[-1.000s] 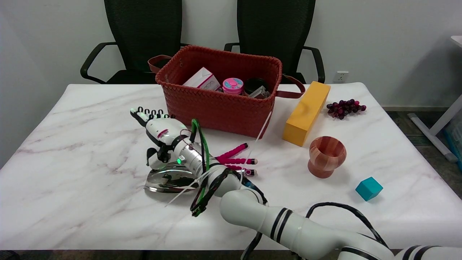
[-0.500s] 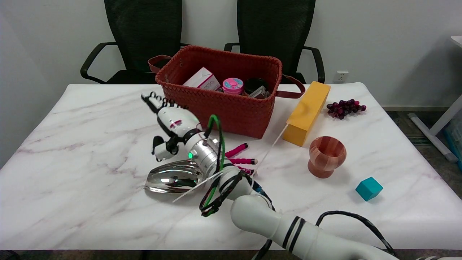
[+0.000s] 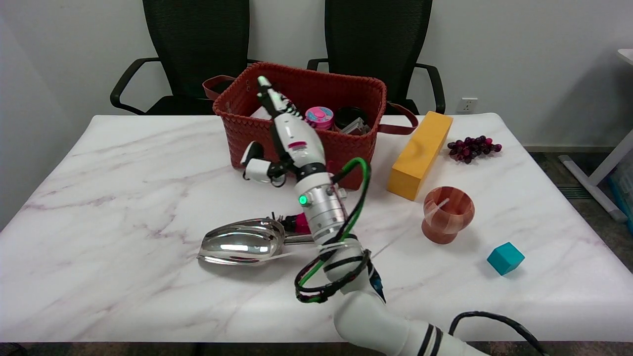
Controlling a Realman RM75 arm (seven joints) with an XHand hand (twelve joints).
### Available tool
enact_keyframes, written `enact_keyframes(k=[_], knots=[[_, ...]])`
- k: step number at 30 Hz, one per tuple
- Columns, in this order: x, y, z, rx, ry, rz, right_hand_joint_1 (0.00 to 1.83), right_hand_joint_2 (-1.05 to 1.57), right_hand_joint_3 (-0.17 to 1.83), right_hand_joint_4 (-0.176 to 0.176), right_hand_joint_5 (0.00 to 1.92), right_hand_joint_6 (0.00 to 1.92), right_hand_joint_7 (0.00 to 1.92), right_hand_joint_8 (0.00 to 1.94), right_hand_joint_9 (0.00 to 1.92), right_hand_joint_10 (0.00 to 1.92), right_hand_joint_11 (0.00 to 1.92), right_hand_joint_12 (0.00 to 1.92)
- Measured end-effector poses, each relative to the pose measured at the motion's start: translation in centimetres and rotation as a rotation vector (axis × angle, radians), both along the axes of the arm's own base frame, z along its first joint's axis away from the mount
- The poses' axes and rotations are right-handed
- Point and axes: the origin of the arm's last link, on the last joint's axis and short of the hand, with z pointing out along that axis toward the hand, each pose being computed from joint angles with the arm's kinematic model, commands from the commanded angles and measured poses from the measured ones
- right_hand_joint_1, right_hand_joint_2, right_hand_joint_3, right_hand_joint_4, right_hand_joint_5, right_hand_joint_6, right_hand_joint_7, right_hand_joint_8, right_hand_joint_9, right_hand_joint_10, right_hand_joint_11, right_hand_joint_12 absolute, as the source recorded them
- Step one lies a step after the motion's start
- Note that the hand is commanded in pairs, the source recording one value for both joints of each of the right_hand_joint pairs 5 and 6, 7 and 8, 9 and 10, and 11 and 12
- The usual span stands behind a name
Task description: Pick up the wooden mortar.
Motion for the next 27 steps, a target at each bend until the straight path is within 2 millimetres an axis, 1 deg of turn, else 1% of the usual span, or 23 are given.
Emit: enact_keyframes(k=[3,5,7,11,20,21,23,24,27], knots=[[0.2,1.0,0.8,-0.045,-0.049,0.024,1.20,0.78,1.27,0.000,0.09,0.09,0.27,0.27,0.33,0.33,0.27,0.27],[0.3,1.7,1.4,-0.075,-0.079,0.038,1.19,0.76,1.26,0.000,0.10,0.10,0.28,0.28,0.37,0.37,0.29,0.29],[0.4,2.4,1.9,-0.105,-0.106,0.052,1.18,0.75,1.26,0.000,0.10,0.10,0.30,0.30,0.41,0.41,0.40,0.40],[0.3,3.8,2.9,-0.166,-0.151,0.078,1.17,0.69,1.25,0.000,0.12,0.12,0.30,0.30,0.48,0.48,0.45,0.45],[0.0,7.4,5.1,-0.322,-0.231,0.151,1.17,0.64,1.21,0.000,0.05,0.05,0.29,0.29,0.49,0.49,0.48,0.48],[-0.1,7.7,5.4,-0.339,-0.237,0.158,1.17,0.67,1.17,0.000,0.05,0.05,0.29,0.29,0.49,0.49,0.48,0.48],[-0.2,8.5,5.8,-0.374,-0.251,0.174,1.19,0.83,1.03,0.000,0.05,0.05,0.30,0.30,0.49,0.49,0.47,0.47],[-0.3,8.9,6.0,-0.391,-0.256,0.182,1.22,0.92,0.90,0.000,0.04,0.04,0.31,0.31,0.50,0.50,0.51,0.51],[-0.4,10.0,6.6,-0.435,-0.272,0.204,1.24,0.88,0.90,0.000,0.01,0.01,0.33,0.33,0.50,0.50,0.54,0.54]])
